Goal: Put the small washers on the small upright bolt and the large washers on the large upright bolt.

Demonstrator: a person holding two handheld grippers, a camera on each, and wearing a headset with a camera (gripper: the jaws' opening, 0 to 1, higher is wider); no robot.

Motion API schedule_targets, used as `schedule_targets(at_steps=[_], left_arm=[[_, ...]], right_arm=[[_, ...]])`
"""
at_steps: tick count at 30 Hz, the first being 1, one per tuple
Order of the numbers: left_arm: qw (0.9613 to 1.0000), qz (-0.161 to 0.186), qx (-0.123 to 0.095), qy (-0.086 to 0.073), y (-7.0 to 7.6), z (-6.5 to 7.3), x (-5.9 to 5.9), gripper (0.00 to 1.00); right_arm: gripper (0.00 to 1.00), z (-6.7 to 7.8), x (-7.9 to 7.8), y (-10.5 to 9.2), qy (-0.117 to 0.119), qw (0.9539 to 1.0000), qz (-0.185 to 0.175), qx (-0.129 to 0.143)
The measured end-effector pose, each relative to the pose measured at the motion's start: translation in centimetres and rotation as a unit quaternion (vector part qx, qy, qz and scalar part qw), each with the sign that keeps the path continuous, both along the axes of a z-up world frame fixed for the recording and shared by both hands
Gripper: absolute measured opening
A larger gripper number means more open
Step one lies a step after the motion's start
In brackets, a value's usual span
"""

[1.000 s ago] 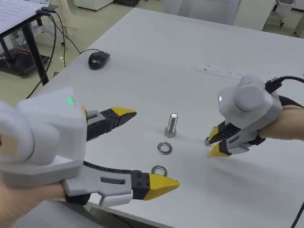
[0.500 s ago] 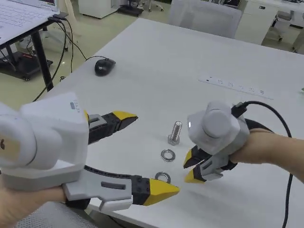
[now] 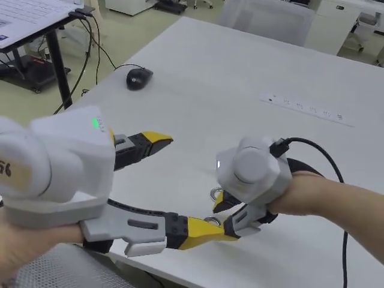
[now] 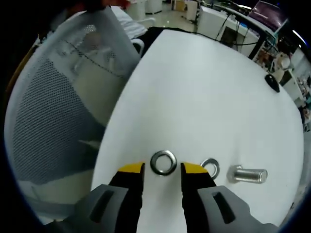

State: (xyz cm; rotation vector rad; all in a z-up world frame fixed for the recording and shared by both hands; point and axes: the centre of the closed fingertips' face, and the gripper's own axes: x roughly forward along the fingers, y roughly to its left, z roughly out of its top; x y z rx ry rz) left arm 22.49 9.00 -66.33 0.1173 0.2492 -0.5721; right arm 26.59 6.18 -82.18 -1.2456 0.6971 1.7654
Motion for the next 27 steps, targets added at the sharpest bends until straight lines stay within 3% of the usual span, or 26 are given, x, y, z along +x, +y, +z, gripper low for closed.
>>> schedule_targets(at_steps=[3, 12, 25, 27], left_arm=[[0.9999, -0.002, 0.014, 0.005, 0.1, -0.5, 0.3, 0.86], [0.9999, -0.007, 0.011, 0.007, -0.2, -0.9, 1.3, 0.86], [0.9999, -0.01, 0.006, 0.012, -0.6, -1.3, 1.5, 0.86], [0.9999, -0.008, 0.005, 0.012, -0.5, -1.2, 1.5, 0.86]], right_arm=[[0.33, -0.3, -0.1, 0.0, 0.005, 1.0, -0.002, -0.006], [0.32, -0.4, -0.1, 0.1, 0.013, 0.9999, 0.001, -0.005], [0.29, -0.4, -0.4, 0.0, 0.007, 0.9998, 0.013, -0.01], [0.24, -0.4, -0.3, 0.1, 0.005, 0.9998, 0.014, -0.01]])
